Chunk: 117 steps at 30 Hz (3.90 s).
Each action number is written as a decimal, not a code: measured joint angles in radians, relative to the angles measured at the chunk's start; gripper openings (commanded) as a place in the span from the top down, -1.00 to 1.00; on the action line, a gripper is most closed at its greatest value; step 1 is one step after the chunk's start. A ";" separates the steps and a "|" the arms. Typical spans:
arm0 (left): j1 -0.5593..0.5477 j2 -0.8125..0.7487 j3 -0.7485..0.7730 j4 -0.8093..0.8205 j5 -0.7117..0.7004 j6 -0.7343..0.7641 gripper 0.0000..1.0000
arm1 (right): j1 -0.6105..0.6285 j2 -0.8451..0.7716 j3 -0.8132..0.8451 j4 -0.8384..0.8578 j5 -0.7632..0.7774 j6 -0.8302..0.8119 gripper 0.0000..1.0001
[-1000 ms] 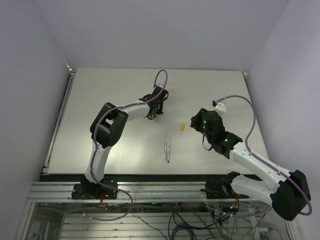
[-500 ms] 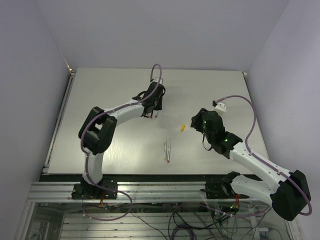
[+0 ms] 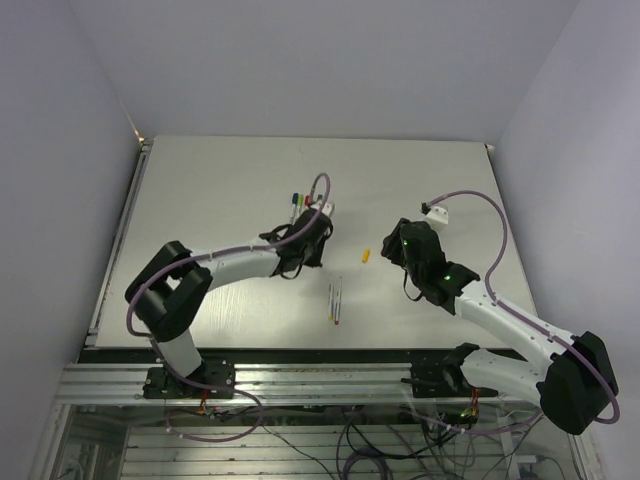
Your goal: Insert the pens into the pen caps
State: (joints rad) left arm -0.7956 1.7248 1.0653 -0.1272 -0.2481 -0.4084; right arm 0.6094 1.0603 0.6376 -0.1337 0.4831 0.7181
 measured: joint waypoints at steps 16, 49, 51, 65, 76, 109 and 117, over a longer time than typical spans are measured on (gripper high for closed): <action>-0.151 -0.090 -0.178 0.037 0.114 -0.051 0.07 | -0.002 0.040 -0.008 0.025 -0.031 0.011 0.20; -0.251 -0.019 -0.140 -0.024 0.027 -0.078 0.13 | -0.002 0.034 -0.034 0.047 -0.049 0.017 0.21; -0.253 -0.015 -0.140 -0.031 0.024 -0.079 0.13 | -0.002 0.035 -0.034 0.051 -0.050 0.019 0.21; -0.254 -0.017 -0.158 -0.034 0.000 -0.094 0.17 | -0.002 0.037 -0.043 0.060 -0.060 0.030 0.22; -0.257 -0.060 -0.208 -0.042 -0.020 -0.134 0.19 | -0.002 0.049 -0.043 0.066 -0.074 0.030 0.23; -0.327 0.031 -0.125 -0.150 -0.172 -0.211 0.86 | -0.002 0.043 -0.061 0.084 -0.099 0.045 0.23; -0.328 0.026 -0.126 -0.150 -0.178 -0.214 0.86 | -0.002 0.086 -0.059 0.083 -0.109 0.039 0.26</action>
State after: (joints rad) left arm -1.1233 1.7504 0.9398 -0.2768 -0.4259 -0.6220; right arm 0.6079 1.1461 0.5789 -0.0509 0.3737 0.7570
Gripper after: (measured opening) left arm 0.103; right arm 0.379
